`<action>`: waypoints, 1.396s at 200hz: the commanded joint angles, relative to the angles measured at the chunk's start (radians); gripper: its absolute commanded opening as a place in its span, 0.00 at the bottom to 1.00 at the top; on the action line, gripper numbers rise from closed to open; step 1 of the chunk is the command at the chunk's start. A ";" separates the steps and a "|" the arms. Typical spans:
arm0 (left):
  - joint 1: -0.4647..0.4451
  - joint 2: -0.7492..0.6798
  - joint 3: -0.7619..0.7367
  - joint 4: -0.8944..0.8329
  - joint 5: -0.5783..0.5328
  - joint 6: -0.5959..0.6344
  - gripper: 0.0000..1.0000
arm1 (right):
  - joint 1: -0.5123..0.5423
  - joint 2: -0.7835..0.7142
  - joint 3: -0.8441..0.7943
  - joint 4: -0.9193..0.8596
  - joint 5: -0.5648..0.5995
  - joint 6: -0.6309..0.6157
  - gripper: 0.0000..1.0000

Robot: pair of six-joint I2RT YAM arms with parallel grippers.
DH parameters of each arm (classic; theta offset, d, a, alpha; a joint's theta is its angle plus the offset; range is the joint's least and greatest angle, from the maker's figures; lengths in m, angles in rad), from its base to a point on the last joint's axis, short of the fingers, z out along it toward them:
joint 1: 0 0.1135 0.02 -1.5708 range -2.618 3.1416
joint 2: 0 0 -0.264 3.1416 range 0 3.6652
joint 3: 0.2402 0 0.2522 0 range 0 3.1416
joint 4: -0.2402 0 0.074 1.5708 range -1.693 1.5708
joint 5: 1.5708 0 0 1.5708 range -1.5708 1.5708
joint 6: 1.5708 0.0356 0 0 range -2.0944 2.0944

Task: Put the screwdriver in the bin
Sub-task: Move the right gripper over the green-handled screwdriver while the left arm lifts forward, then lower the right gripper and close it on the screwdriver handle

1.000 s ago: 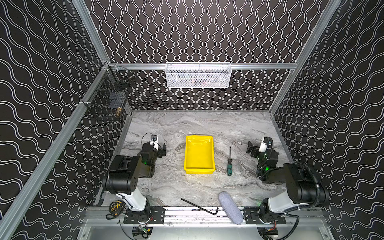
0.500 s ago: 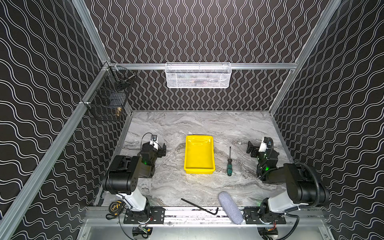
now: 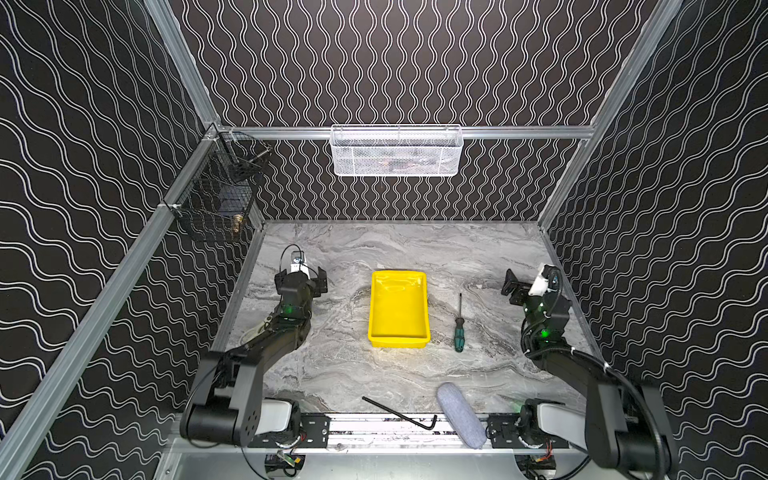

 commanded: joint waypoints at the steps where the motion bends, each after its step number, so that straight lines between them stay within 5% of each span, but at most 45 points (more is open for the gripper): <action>1: -0.005 -0.089 0.099 -0.321 -0.102 -0.179 0.99 | 0.001 -0.071 0.100 -0.240 -0.014 0.090 0.99; 52: -0.004 -0.183 0.463 -0.849 0.058 -0.363 0.99 | 0.002 -0.049 0.457 -0.778 -0.162 0.189 0.99; 88: -0.005 -0.067 0.696 -1.030 0.302 -0.256 0.99 | 0.059 -0.077 0.535 -0.907 -0.149 0.228 0.99; 129: -0.034 -0.041 0.618 -0.975 0.325 -0.214 0.99 | 0.154 -0.125 0.565 -1.030 -0.094 0.167 0.99; 205: -0.036 -0.030 0.555 -0.982 0.353 -0.220 0.99 | 0.351 -0.047 0.589 -1.342 0.041 0.321 0.99; 279: -0.037 0.020 0.573 -0.996 0.457 -0.223 0.99 | 0.543 0.080 0.527 -1.387 0.135 0.435 0.99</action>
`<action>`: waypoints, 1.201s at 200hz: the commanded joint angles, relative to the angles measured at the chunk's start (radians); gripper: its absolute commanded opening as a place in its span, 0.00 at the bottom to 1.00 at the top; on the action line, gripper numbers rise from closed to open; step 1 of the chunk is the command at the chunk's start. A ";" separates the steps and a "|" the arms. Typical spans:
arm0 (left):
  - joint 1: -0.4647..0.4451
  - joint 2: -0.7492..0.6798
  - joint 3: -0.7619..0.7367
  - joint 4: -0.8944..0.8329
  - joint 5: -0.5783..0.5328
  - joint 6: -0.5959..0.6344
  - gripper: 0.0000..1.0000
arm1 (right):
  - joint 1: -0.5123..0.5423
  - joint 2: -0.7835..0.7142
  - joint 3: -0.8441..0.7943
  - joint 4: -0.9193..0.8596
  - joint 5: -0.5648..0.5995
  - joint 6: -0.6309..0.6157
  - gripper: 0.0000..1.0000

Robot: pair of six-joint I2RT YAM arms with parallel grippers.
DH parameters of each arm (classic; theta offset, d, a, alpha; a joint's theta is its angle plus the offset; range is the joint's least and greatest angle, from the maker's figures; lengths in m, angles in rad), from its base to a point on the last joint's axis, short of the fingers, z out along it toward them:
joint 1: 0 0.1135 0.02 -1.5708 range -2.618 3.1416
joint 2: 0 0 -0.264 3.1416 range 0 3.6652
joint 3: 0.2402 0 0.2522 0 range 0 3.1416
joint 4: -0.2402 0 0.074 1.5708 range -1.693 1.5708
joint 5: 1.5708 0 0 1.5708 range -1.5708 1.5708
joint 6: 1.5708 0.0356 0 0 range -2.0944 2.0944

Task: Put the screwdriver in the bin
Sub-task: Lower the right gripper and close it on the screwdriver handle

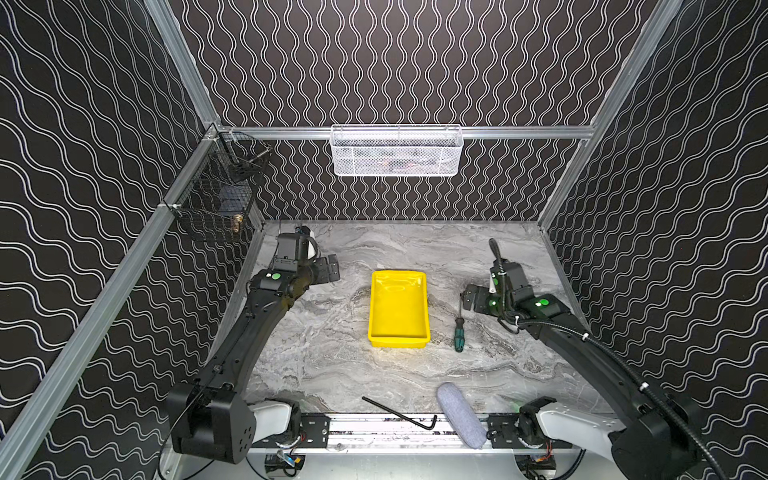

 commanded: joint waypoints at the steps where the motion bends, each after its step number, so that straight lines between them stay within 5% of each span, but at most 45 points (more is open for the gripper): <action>1: -0.001 0.014 0.011 0.000 0.059 0.000 0.99 | 0.052 0.047 -0.011 -0.029 0.051 0.066 0.98; 77: -0.008 0.037 0.027 -0.011 0.119 0.001 0.99 | 0.120 0.250 -0.024 -0.011 0.057 0.090 0.93; 240: -0.010 0.035 0.026 -0.015 0.113 0.002 0.99 | 0.135 0.382 -0.048 0.079 0.012 0.090 0.61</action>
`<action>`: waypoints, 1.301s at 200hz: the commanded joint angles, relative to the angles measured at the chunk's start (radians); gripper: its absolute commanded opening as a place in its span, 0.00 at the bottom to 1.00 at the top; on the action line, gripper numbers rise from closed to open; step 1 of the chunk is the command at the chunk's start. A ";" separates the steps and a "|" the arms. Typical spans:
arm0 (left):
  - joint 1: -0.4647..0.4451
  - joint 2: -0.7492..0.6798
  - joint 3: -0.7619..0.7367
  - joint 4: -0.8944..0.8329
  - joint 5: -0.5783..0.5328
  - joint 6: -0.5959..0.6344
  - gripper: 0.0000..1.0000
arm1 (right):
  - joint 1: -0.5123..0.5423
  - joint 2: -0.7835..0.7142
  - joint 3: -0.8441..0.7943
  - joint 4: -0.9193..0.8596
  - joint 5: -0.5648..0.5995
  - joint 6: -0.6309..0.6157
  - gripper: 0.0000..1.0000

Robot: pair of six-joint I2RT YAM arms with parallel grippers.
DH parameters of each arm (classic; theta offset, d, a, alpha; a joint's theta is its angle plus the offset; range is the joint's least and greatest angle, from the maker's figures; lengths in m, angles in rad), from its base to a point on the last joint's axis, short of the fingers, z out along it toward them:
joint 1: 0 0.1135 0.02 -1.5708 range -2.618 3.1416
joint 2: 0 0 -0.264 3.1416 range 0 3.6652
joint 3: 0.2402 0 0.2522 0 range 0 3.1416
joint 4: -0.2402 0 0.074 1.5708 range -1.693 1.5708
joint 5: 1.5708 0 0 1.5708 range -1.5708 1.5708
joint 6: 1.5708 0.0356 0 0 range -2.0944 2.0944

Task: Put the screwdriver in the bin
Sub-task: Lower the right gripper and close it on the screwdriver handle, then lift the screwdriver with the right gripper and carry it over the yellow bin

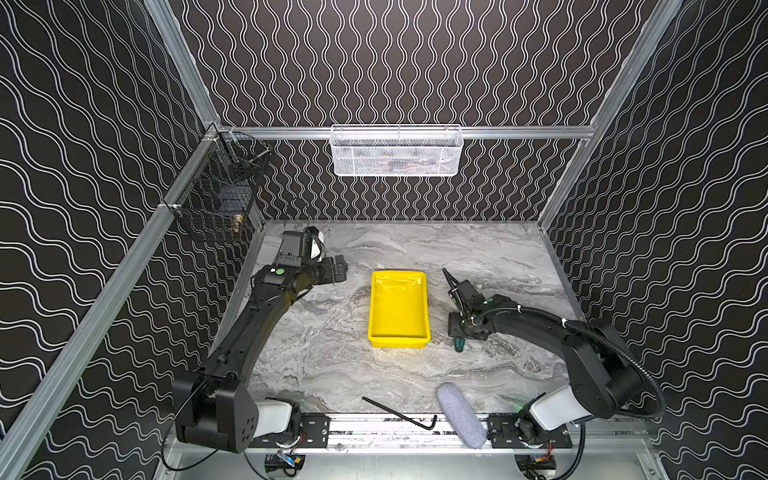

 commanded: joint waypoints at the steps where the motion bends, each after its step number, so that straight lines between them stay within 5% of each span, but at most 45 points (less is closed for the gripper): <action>1: 0.000 -0.002 0.005 -0.001 0.002 0.003 0.99 | 0.002 0.017 0.011 0.019 0.000 0.013 0.61; 47: 0.000 0.003 0.005 -0.003 0.006 0.002 0.99 | 0.002 0.040 0.009 0.035 0.000 0.011 0.49; 109: 0.000 0.011 0.010 -0.010 0.006 0.005 0.99 | 0.002 0.072 0.009 0.059 -0.016 0.002 0.46; 193: 0.000 0.017 0.006 -0.007 0.009 0.003 0.99 | 0.002 0.053 0.006 0.063 -0.024 -0.015 0.18; 260: -0.001 0.011 0.005 -0.004 0.012 -0.001 0.99 | -0.005 -0.019 0.043 -0.020 0.032 -0.051 0.11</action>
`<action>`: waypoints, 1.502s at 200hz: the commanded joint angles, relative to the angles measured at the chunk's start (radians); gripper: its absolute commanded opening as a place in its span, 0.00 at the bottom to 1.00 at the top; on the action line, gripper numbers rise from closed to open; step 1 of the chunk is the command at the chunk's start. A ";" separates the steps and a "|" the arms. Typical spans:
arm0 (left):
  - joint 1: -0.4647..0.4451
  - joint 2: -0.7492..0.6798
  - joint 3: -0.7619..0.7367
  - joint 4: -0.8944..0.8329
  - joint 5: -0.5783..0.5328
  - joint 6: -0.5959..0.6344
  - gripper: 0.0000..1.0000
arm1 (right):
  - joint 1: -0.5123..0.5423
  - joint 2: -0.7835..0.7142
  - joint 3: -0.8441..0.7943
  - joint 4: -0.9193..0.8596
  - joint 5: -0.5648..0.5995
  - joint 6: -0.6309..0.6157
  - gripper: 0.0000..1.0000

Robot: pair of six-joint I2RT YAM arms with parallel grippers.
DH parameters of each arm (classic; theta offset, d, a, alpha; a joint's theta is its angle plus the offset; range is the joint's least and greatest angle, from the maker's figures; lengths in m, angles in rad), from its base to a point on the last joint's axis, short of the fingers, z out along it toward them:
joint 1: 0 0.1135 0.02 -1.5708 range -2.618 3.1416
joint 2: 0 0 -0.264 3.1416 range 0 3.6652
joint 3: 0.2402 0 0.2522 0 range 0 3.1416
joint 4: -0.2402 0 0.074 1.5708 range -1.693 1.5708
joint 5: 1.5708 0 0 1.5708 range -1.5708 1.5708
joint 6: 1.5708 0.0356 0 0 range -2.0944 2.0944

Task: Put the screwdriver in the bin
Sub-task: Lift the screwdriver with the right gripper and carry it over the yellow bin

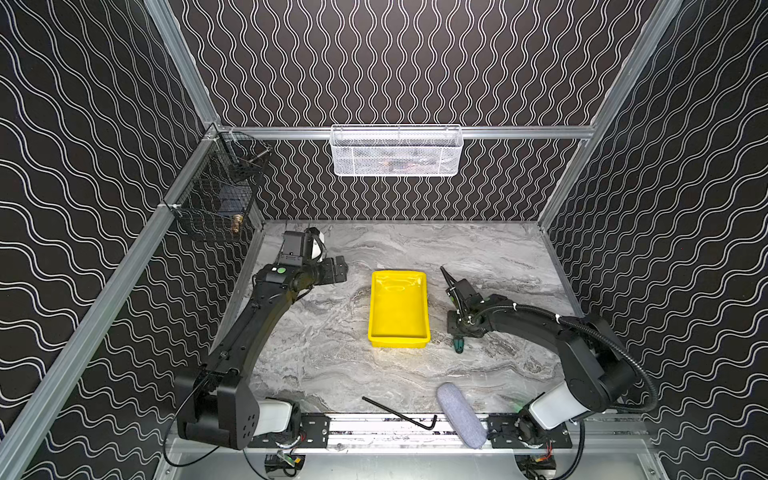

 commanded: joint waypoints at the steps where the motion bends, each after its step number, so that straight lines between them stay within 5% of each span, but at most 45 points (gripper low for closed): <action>1: -0.001 -0.005 0.004 -0.001 0.012 -0.001 0.99 | -0.004 -0.032 0.031 -0.063 0.039 -0.020 0.11; 92: 0.000 -0.011 0.003 0.001 0.012 0.001 0.99 | 0.029 -0.125 0.279 -0.258 0.025 -0.107 0.08; 210: 0.002 -0.022 0.023 0.005 0.080 0.055 0.99 | 0.270 0.203 0.574 -0.184 -0.020 -0.178 0.07; 300: 0.042 -0.029 0.013 0.034 0.160 0.023 0.99 | 0.293 0.329 0.594 -0.108 -0.043 -0.178 0.08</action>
